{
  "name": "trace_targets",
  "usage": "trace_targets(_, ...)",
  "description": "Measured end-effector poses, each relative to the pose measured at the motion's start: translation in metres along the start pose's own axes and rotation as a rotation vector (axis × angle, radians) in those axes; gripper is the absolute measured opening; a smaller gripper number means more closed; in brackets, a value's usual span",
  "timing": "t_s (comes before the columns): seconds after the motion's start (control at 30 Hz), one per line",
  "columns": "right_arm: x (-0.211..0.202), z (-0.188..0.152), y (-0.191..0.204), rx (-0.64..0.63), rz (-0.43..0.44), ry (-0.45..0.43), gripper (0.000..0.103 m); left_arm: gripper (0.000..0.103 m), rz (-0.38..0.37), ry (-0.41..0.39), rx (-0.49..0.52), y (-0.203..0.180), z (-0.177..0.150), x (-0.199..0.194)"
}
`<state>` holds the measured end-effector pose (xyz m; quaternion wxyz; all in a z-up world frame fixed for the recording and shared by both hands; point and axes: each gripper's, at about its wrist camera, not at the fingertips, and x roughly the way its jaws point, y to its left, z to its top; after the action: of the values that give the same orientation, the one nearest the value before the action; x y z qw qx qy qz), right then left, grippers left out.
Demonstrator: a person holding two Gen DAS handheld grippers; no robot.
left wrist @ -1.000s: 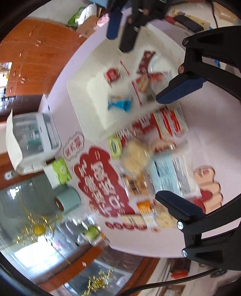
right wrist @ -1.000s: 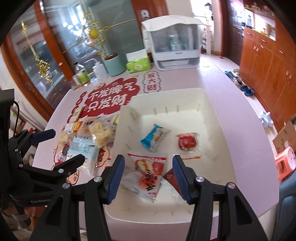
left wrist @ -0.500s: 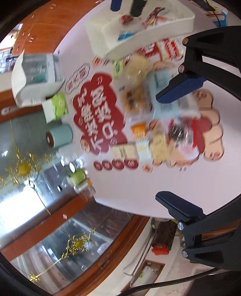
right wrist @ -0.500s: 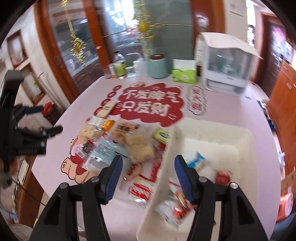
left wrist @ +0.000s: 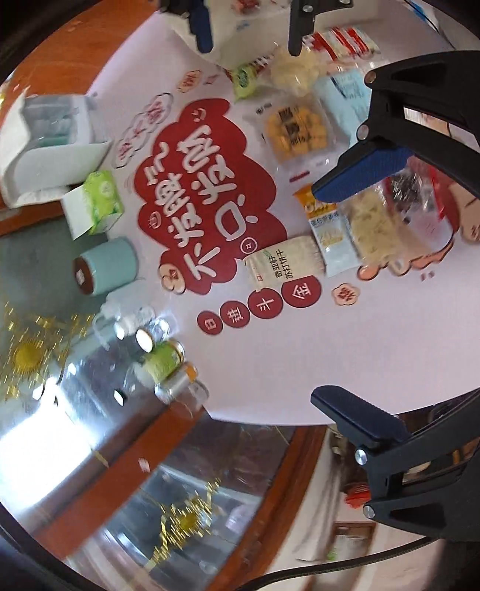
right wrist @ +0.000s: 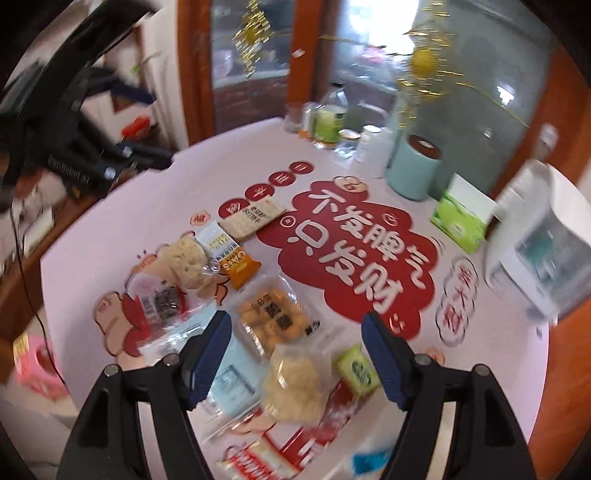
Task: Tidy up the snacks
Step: 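Move the left gripper to the beige soda cracker bag while the right approaches the orange snack bag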
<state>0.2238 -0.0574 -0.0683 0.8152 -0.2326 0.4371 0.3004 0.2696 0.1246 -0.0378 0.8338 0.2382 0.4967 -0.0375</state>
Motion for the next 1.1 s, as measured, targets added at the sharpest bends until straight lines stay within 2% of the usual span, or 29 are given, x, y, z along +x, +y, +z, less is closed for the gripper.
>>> trace_targets(0.23, 0.07, 0.008, 0.004, -0.109, 0.109, 0.128, 0.073, 0.099, -0.118, 0.122, 0.045, -0.001, 0.01, 0.094)
trace_targets(0.37, 0.102, 0.004, 0.009, -0.158, 0.142, 0.193, 0.073, 0.099, -0.171, 0.187, 0.025, -0.004, 0.008, 0.142)
trace_targets(0.5, 0.122, 0.003, 0.015, -0.216, 0.173, 0.218, 0.073, 0.099, -0.232, 0.223, -0.006, -0.006, 0.007, 0.178)
trace_targets(0.6, 0.133, 0.004, 0.02, -0.262, 0.182, 0.23, 0.073, 0.099, -0.271, 0.241, -0.027, -0.007, 0.009, 0.198)
trace_targets(0.67, 0.138, 0.002, 0.022, -0.284, 0.218, 0.259, 0.073, 0.099, -0.289, 0.25, -0.04, -0.006, 0.011, 0.209)
trace_targets(0.8, 0.146, 0.001, 0.024, -0.309, 0.262, 0.269, 0.084, 0.099, -0.31, 0.273, -0.073, -0.002, 0.015, 0.23)
trace_targets(0.93, 0.156, 0.003, 0.017, -0.268, 0.323, 0.305, 0.089, 0.099, -0.335, 0.298, -0.121, 0.003, 0.018, 0.248)
trace_targets(1.1, 0.168, 0.005, 0.012, -0.202, 0.362, 0.339, 0.093, 0.1, -0.329, 0.323, -0.142, 0.001, 0.019, 0.263)
